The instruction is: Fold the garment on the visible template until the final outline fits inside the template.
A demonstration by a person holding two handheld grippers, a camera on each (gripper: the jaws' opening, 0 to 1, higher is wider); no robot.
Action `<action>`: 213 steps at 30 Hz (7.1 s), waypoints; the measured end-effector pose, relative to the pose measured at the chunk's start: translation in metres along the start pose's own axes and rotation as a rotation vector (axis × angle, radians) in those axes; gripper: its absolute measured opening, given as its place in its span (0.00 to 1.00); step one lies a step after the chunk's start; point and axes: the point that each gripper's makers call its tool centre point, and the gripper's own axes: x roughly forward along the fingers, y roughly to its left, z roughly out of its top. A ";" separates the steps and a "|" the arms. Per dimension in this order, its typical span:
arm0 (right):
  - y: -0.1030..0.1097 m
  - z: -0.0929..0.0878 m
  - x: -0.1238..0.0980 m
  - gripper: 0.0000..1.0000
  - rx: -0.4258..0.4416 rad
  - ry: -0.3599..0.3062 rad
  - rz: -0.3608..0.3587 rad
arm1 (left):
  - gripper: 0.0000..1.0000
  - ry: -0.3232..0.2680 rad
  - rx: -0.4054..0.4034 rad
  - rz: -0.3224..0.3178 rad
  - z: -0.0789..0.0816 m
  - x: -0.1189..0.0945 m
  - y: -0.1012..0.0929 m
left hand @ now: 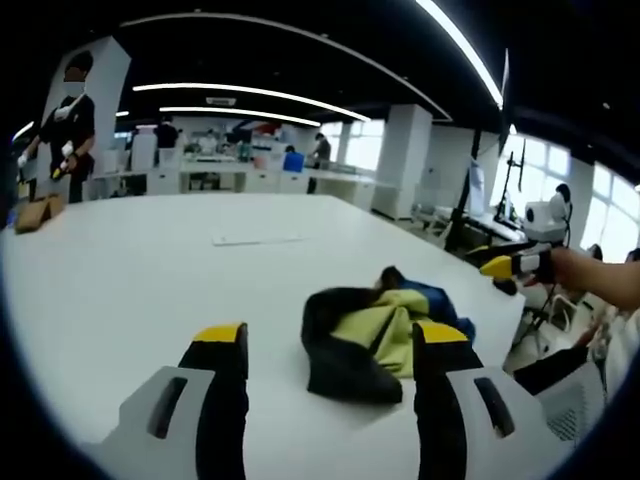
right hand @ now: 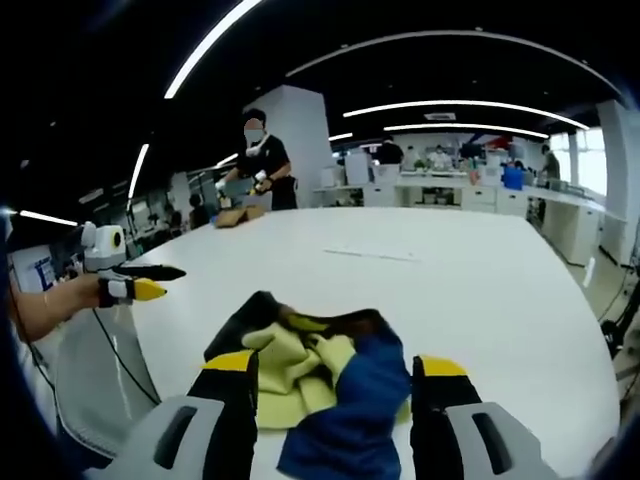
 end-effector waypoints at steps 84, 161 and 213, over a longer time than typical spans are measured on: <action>-0.074 0.082 0.074 0.00 -0.003 -0.077 0.002 | 0.00 -0.224 -0.275 -0.031 0.075 0.099 0.049; -0.136 0.036 0.224 0.67 0.060 0.151 -0.033 | 0.82 0.017 0.062 0.182 0.010 0.228 0.150; 0.009 -0.092 0.080 0.48 -0.379 0.316 0.308 | 0.52 0.191 0.073 0.111 -0.075 0.136 0.086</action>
